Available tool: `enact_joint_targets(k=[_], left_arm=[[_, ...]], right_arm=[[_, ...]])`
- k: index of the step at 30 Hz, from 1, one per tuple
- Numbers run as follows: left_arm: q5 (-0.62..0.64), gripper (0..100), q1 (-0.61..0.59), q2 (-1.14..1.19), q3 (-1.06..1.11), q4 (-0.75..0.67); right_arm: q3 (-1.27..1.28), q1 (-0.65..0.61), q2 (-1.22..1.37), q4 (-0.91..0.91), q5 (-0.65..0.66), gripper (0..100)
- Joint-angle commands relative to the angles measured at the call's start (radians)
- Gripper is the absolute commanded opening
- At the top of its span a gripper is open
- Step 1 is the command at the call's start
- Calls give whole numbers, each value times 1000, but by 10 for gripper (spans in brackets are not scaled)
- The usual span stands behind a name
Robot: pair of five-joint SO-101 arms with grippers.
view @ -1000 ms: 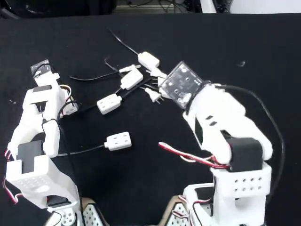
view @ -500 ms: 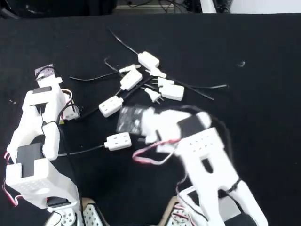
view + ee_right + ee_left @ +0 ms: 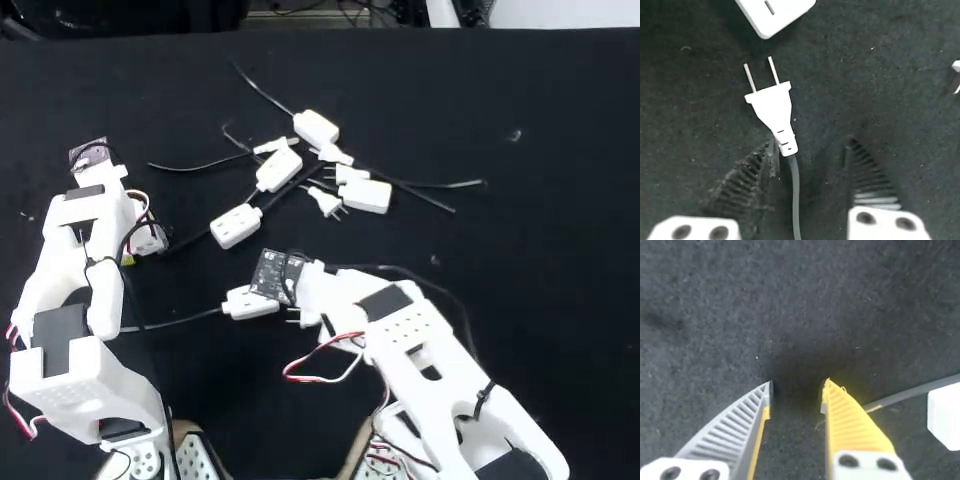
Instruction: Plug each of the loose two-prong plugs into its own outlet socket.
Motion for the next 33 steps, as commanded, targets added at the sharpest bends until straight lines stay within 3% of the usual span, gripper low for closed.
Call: enact_joint_targets(k=[1,13,22,24,27,33], left_arm=[[-12,170,-21,-6,15,-3],[-12,170,-22,-6,18,-3],[-12,170,-18,-6,16,-3],[-12,170,-18,-6,15,-3],[-12,170,-18,-6,15,-3],[-12,170,-18,-6,18,-3]], right_arm=[[-18,-12,4,-8,-12,195],[-202,-11,328,-6,124,188],[-268,-32,361,-2,141,186],[-242,-54,361,-8,141,152],[-219,-83,361,-28,141,11],[-193,-78,355,-2,140,16]])
